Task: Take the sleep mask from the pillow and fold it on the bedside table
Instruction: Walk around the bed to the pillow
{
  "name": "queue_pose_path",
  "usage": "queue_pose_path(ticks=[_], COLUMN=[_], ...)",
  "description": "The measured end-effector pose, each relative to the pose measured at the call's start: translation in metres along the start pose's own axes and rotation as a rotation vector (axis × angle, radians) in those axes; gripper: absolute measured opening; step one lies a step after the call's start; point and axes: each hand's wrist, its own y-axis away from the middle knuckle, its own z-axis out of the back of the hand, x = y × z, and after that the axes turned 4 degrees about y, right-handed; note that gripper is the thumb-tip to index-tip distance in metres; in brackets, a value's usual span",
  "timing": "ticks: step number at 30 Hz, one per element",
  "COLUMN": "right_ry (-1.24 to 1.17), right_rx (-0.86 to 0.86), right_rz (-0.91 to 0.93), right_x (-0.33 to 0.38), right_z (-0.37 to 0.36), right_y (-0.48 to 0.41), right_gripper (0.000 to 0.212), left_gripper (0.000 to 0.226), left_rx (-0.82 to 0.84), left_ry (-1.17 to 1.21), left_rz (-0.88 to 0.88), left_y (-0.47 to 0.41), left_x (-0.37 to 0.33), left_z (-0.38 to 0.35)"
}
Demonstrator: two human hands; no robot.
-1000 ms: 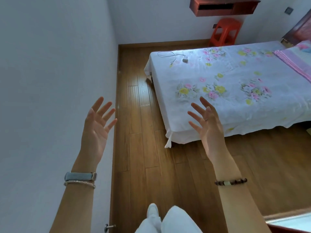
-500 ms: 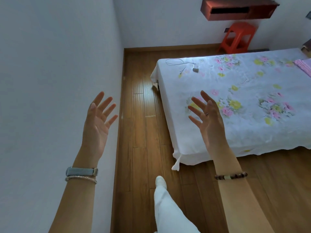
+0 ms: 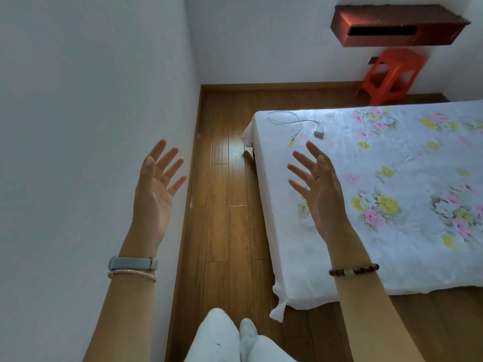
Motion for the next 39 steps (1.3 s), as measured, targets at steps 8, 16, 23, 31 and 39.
queue_pose_path(ticks=[8, 16, 23, 31, 39], right_ry=[-0.018, -0.038, -0.047, -0.068, -0.055], right_rx=[-0.012, -0.021, -0.060, -0.093, -0.148], right_rz=[-0.070, -0.089, -0.073, -0.111, -0.105], right_x=[-0.024, -0.037, -0.029, -0.045, -0.051], right_z=[-0.020, -0.068, -0.101, -0.112, -0.102], right_y=[-0.102, -0.239, -0.352, -0.465, -0.602], right_gripper=[0.047, 0.049, 0.040, 0.044, 0.046], left_gripper=[0.057, 0.057, 0.058, 0.057, 0.056], left_rx=[-0.002, 0.032, 0.083, 0.099, 0.128], left_ry=[0.005, 0.069, 0.065, 0.056, 0.030], left_rz=[0.048, 0.093, 0.100, 0.148, 0.146], left_y=[-0.110, -0.261, -0.386, -0.505, -0.650], left_x=[0.029, 0.044, 0.038, 0.062, 0.091], left_z=[0.007, 0.024, 0.029, 0.021, -0.019])
